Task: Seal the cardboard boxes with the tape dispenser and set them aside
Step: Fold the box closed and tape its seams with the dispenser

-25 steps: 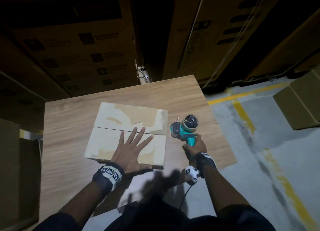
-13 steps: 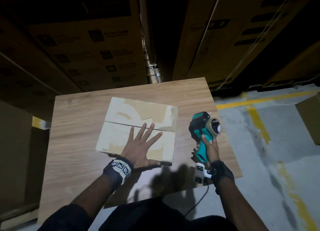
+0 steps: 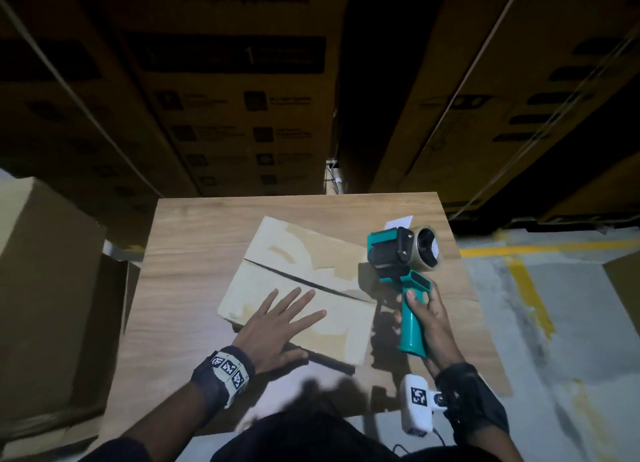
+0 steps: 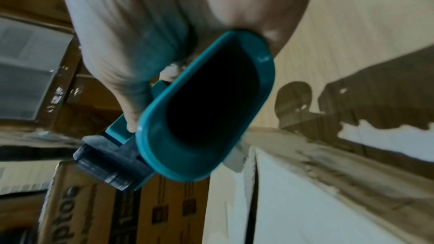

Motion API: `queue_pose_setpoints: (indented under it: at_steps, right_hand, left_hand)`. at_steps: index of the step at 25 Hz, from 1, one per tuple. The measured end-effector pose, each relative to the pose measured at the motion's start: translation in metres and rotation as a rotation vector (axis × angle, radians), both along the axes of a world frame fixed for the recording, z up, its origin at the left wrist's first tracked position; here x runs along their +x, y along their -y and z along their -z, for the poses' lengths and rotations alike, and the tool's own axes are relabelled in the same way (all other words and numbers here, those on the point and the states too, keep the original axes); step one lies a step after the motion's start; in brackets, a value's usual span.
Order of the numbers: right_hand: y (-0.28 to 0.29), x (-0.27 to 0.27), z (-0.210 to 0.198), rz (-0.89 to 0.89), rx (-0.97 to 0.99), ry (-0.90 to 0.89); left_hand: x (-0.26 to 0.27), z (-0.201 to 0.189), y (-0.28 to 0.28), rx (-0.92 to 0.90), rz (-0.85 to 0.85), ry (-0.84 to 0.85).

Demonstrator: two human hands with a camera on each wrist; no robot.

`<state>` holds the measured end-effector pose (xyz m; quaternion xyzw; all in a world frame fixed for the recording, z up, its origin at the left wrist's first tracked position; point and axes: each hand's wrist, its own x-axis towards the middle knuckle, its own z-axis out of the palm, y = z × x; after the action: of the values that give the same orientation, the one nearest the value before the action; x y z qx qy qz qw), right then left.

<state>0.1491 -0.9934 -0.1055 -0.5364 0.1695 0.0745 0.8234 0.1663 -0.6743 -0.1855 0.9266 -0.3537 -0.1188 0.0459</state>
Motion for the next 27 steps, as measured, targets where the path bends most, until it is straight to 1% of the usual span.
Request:
queue_pose_setpoints:
  at_steps: [2, 4, 5, 6, 7, 8, 10, 11, 12, 13, 14, 16, 18, 19, 21, 22, 24, 27]
  right_hand:
    - [-0.029, 0.003, -0.002, -0.083, 0.004, 0.022]
    - [-0.056, 0.008, -0.003, -0.167, -0.062, 0.035]
    - [-0.069, 0.009, -0.005, -0.212, -0.116, 0.036]
    - [-0.08, 0.011, -0.007, -0.249, -0.171, 0.053]
    - [-0.089, 0.013, -0.01, -0.276, -0.219, 0.089]
    - [-0.097, 0.015, -0.013, -0.302, -0.287, 0.151]
    - [-0.105, 0.019, -0.018, -0.328, -0.489, 0.333]
    - [-0.108, 0.021, -0.021, -0.34, -0.585, 0.427]
    - [-0.11, 0.022, -0.024, -0.352, -0.671, 0.5]
    - [-0.111, 0.024, -0.027, -0.361, -0.753, 0.555]
    - [-0.112, 0.025, -0.029, -0.365, -0.839, 0.606]
    - [-0.114, 0.025, -0.031, -0.385, -0.992, 0.729]
    - [-0.118, 0.024, -0.028, -0.398, -1.104, 0.839]
    - [-0.119, 0.024, -0.027, -0.398, -1.147, 0.867]
    - [-0.123, 0.024, -0.023, -0.385, -1.194, 0.896]
    - [-0.123, 0.024, -0.022, -0.374, -1.203, 0.898]
    - [-0.124, 0.025, -0.02, -0.359, -1.187, 0.9]
    - [-0.124, 0.024, -0.018, -0.35, -1.137, 0.916]
  left_hand:
    - [-0.016, -0.001, -0.016, -0.006, 0.011, -0.016]
    - [-0.023, -0.008, -0.028, -0.047, 0.014, -0.053]
    - [-0.026, -0.014, -0.031, -0.099, -0.014, -0.106]
    - [-0.026, -0.021, -0.034, -0.2, -0.089, -0.185]
    - [-0.027, -0.03, -0.034, -0.359, -0.208, -0.267]
    - [-0.025, -0.042, -0.033, -0.58, -0.387, -0.333]
    - [-0.017, -0.068, -0.032, -1.11, -0.833, -0.47]
    - [-0.01, -0.083, -0.035, -1.31, -1.022, -0.579]
    - [-0.002, -0.097, -0.041, -1.417, -1.147, -0.714]
    - [0.005, -0.109, -0.049, -1.421, -1.197, -0.81]
    - [0.01, -0.12, -0.056, -1.39, -1.202, -0.865]
    - [0.011, -0.133, -0.067, -1.382, -1.187, -0.928]
    - [0.01, -0.133, -0.069, -1.394, -1.201, -0.944]
    - [0.009, -0.129, -0.068, -1.409, -1.208, -0.962]
    - [0.007, -0.12, -0.067, -1.493, -1.249, -1.034]
    - [0.006, -0.116, -0.066, -1.551, -1.28, -1.095]
    - [0.006, -0.112, -0.063, -1.646, -1.34, -1.202]
    - [0.01, -0.104, -0.055, -1.657, -1.461, -1.224]
